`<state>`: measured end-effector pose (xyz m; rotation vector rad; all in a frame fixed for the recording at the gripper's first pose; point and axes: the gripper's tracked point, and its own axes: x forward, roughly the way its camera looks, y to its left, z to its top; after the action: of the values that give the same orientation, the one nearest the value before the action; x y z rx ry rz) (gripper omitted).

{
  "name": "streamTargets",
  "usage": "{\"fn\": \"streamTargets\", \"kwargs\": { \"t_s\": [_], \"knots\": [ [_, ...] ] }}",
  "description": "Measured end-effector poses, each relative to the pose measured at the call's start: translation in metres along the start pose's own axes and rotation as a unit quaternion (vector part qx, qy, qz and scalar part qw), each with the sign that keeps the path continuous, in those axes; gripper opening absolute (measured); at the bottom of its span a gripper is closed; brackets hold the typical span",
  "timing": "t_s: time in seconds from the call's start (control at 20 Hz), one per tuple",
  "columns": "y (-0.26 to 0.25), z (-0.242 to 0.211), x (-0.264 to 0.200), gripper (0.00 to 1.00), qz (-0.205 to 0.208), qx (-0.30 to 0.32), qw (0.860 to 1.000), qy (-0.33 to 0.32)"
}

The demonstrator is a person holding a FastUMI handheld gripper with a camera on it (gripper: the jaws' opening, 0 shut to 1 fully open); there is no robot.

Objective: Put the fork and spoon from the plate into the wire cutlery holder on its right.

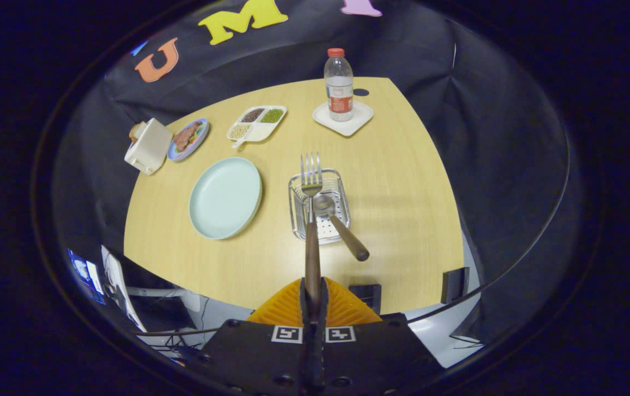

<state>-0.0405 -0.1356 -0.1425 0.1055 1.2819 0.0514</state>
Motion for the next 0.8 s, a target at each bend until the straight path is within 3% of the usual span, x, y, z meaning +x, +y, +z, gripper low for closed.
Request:
{"fn": "streamTargets", "kwargs": {
  "t_s": [0.2,0.45,0.8],
  "knots": [
    [-0.004,-0.003,0.005,0.0,0.0,0.008,1.0,0.007],
    [-0.01,0.002,0.002,0.09,-0.005,0.019,1.0,0.001],
    [-0.004,0.003,-0.004,0.09,-0.002,0.012,1.0,-0.009]
  ]
}}
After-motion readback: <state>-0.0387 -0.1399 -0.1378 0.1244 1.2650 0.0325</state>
